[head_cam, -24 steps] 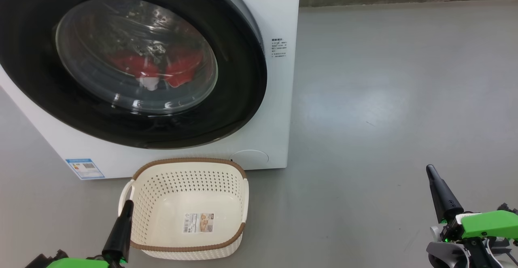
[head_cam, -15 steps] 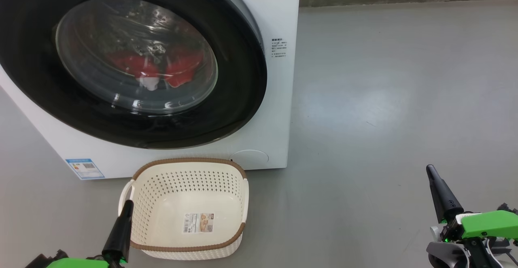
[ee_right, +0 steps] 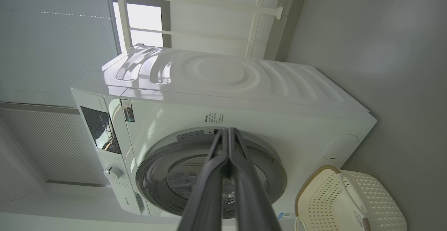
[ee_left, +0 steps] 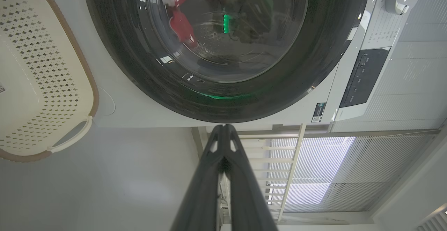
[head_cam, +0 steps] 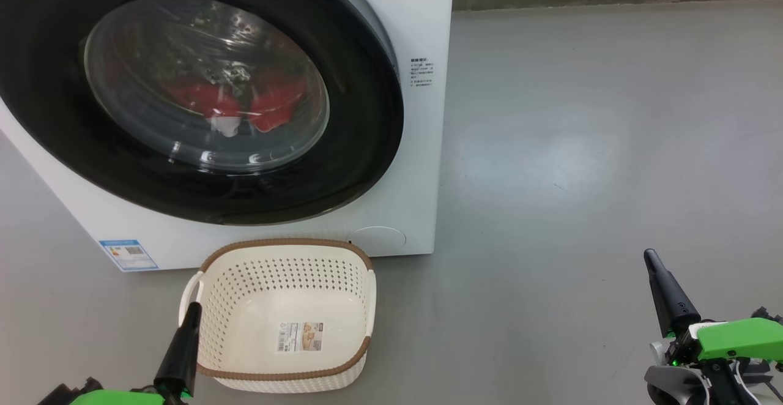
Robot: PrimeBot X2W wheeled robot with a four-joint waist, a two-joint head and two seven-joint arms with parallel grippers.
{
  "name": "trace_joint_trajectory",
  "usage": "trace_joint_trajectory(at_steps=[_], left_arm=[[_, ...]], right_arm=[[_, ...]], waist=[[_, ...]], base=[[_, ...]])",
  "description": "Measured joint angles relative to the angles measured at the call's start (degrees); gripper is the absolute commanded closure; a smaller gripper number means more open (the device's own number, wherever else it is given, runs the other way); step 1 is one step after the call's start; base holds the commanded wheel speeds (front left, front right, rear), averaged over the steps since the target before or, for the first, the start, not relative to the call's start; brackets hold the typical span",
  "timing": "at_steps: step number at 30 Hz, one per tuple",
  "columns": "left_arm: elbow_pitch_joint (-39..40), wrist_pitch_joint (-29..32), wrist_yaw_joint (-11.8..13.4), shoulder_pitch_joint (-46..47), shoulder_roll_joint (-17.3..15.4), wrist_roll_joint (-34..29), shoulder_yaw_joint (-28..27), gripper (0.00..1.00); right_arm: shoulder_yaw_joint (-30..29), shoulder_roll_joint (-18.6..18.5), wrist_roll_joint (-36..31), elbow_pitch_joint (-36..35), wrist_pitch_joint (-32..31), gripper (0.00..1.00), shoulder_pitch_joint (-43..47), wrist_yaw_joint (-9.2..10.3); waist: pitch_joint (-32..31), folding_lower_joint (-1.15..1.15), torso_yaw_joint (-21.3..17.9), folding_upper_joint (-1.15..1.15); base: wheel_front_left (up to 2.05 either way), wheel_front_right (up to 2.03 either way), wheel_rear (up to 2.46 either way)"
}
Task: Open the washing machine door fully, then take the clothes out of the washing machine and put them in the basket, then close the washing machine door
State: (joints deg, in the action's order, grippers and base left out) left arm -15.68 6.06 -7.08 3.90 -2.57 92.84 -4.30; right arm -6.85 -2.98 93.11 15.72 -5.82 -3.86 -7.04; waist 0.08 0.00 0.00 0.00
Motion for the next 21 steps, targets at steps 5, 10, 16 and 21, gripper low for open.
trace_joint_trajectory(at_steps=[5, 10, 16, 21], left_arm=[[0.0, 0.0, 0.0, 0.0, 0.0, 0.0, 0.0, 1.0], [0.0, 0.0, 0.0, 0.0, 0.0, 0.0, 0.0, 1.0], [0.0, 0.0, 0.0, 0.0, 0.0, 0.0, 0.0, 1.0], [0.0, 0.0, 0.0, 0.0, 0.0, 0.0, 0.0, 1.0]], right_arm=[[0.0, 0.0, 0.0, 0.0, 0.0, 1.0, 0.0, 0.0], [0.0, 0.0, 0.0, 0.0, 0.0, 1.0, 0.0, 0.0], [0.0, 0.0, 0.0, 0.0, 0.0, 1.0, 0.0, 0.0], [0.0, 0.1, 0.0, 0.0, 0.0, 1.0, 0.0, 0.0]], waist=[[0.0, 0.0, 0.0, 0.0], [0.0, 0.0, 0.0, 0.0], [0.0, 0.0, 0.0, 0.0], [0.0, 0.0, 0.0, 0.0]], base=[[0.0, 0.0, 0.0], [0.0, 0.0, 0.0], [0.0, 0.0, 0.0], [0.0, 0.0, 0.0]])
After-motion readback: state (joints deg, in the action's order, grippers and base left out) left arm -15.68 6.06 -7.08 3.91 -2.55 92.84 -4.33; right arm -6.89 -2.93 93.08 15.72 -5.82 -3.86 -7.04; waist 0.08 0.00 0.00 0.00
